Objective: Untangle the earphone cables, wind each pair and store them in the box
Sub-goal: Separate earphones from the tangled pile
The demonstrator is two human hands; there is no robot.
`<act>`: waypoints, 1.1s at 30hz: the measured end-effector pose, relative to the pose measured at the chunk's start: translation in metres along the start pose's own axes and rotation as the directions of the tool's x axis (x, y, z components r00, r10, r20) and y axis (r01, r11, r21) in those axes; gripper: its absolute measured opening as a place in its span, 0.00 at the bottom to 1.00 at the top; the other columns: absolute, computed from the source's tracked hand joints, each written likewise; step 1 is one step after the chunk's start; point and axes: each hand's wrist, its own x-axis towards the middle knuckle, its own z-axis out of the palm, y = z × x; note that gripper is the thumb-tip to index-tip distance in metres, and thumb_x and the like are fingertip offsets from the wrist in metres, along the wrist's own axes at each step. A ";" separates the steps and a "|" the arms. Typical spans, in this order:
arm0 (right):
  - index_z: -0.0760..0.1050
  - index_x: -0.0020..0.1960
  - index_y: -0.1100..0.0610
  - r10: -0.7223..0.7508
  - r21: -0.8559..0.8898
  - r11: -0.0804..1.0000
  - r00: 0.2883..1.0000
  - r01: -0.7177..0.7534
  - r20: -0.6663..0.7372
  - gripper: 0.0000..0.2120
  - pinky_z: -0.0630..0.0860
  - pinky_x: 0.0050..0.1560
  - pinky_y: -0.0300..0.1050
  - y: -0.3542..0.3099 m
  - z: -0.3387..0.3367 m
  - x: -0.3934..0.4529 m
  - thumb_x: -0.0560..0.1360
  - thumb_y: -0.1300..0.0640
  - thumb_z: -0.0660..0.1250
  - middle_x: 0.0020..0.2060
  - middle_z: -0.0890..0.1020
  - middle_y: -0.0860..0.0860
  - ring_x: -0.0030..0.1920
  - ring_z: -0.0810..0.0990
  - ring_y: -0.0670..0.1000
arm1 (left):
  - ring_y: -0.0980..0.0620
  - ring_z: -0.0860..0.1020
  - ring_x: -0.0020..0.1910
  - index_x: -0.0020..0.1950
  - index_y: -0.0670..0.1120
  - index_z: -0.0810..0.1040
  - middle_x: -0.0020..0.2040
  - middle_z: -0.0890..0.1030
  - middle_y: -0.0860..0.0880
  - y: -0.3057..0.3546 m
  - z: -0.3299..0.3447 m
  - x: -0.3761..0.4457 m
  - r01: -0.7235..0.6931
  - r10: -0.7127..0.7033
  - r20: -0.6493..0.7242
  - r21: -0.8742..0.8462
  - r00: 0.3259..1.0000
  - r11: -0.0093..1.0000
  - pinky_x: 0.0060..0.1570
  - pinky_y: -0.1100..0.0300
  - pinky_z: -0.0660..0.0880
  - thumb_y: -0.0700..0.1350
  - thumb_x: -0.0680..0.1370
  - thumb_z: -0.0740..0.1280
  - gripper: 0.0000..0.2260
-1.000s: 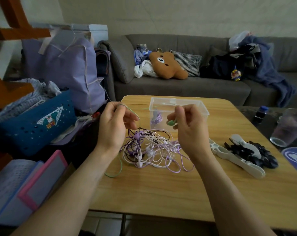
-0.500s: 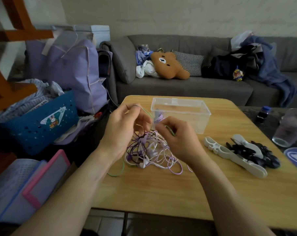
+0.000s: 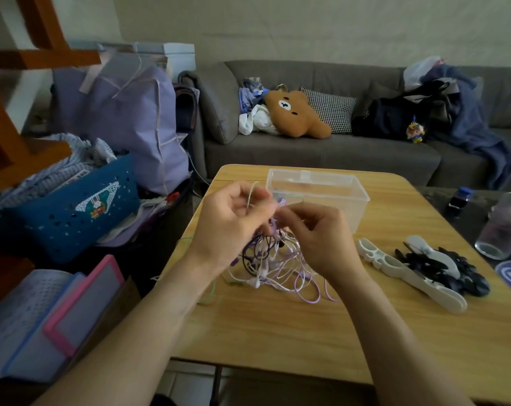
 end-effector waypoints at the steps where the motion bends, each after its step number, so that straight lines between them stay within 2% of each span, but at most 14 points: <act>1: 0.85 0.44 0.53 0.029 0.038 0.999 0.999 -0.027 -0.038 0.07 0.80 0.39 0.51 -0.001 -0.001 0.001 0.78 0.54 0.70 0.35 0.86 0.44 0.35 0.83 0.50 | 0.51 0.78 0.30 0.51 0.46 0.77 0.45 0.84 0.46 -0.007 -0.001 0.000 -0.008 0.009 -0.013 0.119 1.000 0.993 0.32 0.61 0.75 0.38 0.75 0.73 0.09; 3: 0.84 0.44 0.54 0.065 0.085 0.995 0.995 -0.059 -0.076 0.06 0.81 0.43 0.53 -0.002 -0.003 0.002 0.78 0.55 0.70 0.36 0.86 0.47 0.39 0.85 0.52 | 0.53 0.77 0.32 0.55 0.51 0.77 0.46 0.83 0.53 -0.018 0.000 0.000 -0.007 0.009 -0.006 0.298 1.000 0.955 0.37 0.58 0.76 0.44 0.71 0.78 0.17; 5: 0.85 0.46 0.53 0.061 0.077 0.995 0.996 -0.056 -0.057 0.05 0.82 0.44 0.50 -0.002 -0.004 0.002 0.78 0.56 0.70 0.37 0.87 0.46 0.40 0.85 0.49 | 0.49 0.80 0.37 0.55 0.53 0.80 0.47 0.84 0.55 -0.024 0.005 -0.002 0.001 -0.009 0.024 0.338 1.000 0.941 0.38 0.52 0.79 0.50 0.69 0.79 0.17; 9: 0.83 0.44 0.47 0.051 0.063 0.997 0.998 -0.048 -0.040 0.09 0.82 0.43 0.42 -0.003 -0.005 0.002 0.77 0.60 0.70 0.38 0.86 0.45 0.41 0.85 0.46 | 0.59 0.81 0.41 0.50 0.48 0.84 0.43 0.84 0.53 -0.023 0.010 -0.001 0.021 -0.022 -0.001 0.358 1.000 0.934 0.41 0.60 0.77 0.51 0.71 0.78 0.11; 10: 0.83 0.43 0.46 0.045 0.041 0.998 0.998 -0.043 -0.042 0.10 0.81 0.41 0.38 -0.002 -0.006 0.002 0.77 0.60 0.70 0.37 0.86 0.44 0.41 0.85 0.44 | 0.61 0.80 0.41 0.49 0.48 0.83 0.43 0.84 0.54 -0.022 0.011 -0.001 0.008 -0.013 0.009 0.405 1.000 0.914 0.42 0.63 0.76 0.51 0.71 0.77 0.11; 12: 0.83 0.43 0.47 0.055 0.019 0.998 0.995 -0.054 -0.081 0.07 0.76 0.37 0.31 -0.003 -0.006 0.002 0.77 0.58 0.71 0.34 0.85 0.41 0.38 0.83 0.40 | 0.66 0.76 0.33 0.49 0.49 0.82 0.42 0.83 0.55 -0.022 0.011 -0.002 0.000 -0.018 0.031 0.503 0.999 0.864 0.35 0.68 0.71 0.48 0.71 0.77 0.09; 14: 0.83 0.44 0.49 0.079 0.043 0.996 0.982 -0.072 -0.174 0.05 0.74 0.37 0.28 -0.001 -0.008 0.003 0.78 0.56 0.71 0.32 0.84 0.38 0.37 0.83 0.38 | 0.65 0.72 0.25 0.47 0.49 0.80 0.42 0.82 0.55 -0.023 0.010 -0.002 0.029 -0.043 0.016 0.516 0.999 0.856 0.29 0.70 0.65 0.43 0.72 0.75 0.07; 18: 0.82 0.43 0.48 0.110 0.091 0.992 0.951 -0.087 -0.290 0.06 0.75 0.37 0.30 0.000 -0.009 0.004 0.78 0.55 0.70 0.30 0.83 0.39 0.34 0.82 0.37 | 0.63 0.72 0.24 0.45 0.49 0.81 0.42 0.83 0.55 -0.025 0.007 0.000 0.050 -0.066 0.012 0.532 0.998 0.845 0.28 0.68 0.67 0.41 0.73 0.72 0.04; 21: 0.81 0.42 0.49 0.141 0.108 0.988 0.938 -0.112 -0.318 0.07 0.71 0.29 0.33 -0.002 -0.008 0.004 0.79 0.54 0.69 0.29 0.83 0.42 0.26 0.76 0.39 | 0.61 0.76 0.26 0.46 0.49 0.83 0.38 0.82 0.57 -0.023 0.008 -0.001 0.018 -0.020 -0.002 0.511 1.000 0.859 0.28 0.67 0.68 0.43 0.74 0.73 0.02; 23: 0.81 0.42 0.49 0.161 0.137 0.983 0.942 -0.125 -0.296 0.08 0.68 0.27 0.34 -0.004 -0.008 0.005 0.80 0.53 0.68 0.30 0.83 0.45 0.24 0.73 0.40 | 0.61 0.70 0.21 0.46 0.48 0.84 0.28 0.78 0.60 -0.020 0.006 -0.002 -0.015 0.037 -0.034 0.495 0.999 0.869 0.24 0.70 0.61 0.45 0.74 0.75 0.03; 25: 0.81 0.43 0.50 0.176 0.197 0.972 0.953 -0.129 -0.246 0.08 0.68 0.26 0.38 -0.008 -0.008 0.005 0.80 0.53 0.67 0.31 0.84 0.49 0.23 0.72 0.41 | 0.58 0.62 0.18 0.50 0.50 0.83 0.21 0.72 0.61 -0.017 0.004 -0.003 -0.034 0.054 -0.031 0.450 0.998 0.892 0.22 0.67 0.56 0.46 0.74 0.76 0.07; 27: 0.81 0.45 0.53 0.186 0.273 0.953 0.964 -0.130 -0.191 0.07 0.68 0.24 0.38 -0.012 -0.006 0.004 0.80 0.55 0.67 0.32 0.84 0.51 0.22 0.73 0.45 | 0.57 0.59 0.20 0.52 0.51 0.83 0.20 0.70 0.58 -0.016 0.003 -0.004 -0.058 0.062 0.002 0.393 0.998 0.918 0.23 0.63 0.55 0.47 0.73 0.76 0.09; 30: 0.80 0.48 0.59 0.172 0.321 0.939 0.977 -0.125 -0.124 0.07 0.69 0.23 0.36 -0.017 -0.003 0.002 0.80 0.57 0.67 0.35 0.85 0.56 0.22 0.74 0.48 | 0.55 0.64 0.22 0.49 0.53 0.83 0.23 0.74 0.56 -0.019 0.006 -0.003 -0.058 0.055 0.020 0.378 0.998 0.924 0.25 0.59 0.59 0.47 0.72 0.77 0.08; 33: 0.81 0.48 0.60 0.129 0.333 0.940 0.980 -0.073 -0.150 0.05 0.69 0.23 0.35 -0.020 -0.001 0.000 0.79 0.59 0.68 0.34 0.85 0.55 0.22 0.76 0.48 | 0.60 0.66 0.21 0.47 0.50 0.84 0.26 0.78 0.63 -0.023 0.008 -0.001 -0.045 0.030 0.041 0.445 0.999 0.895 0.25 0.67 0.62 0.47 0.73 0.76 0.05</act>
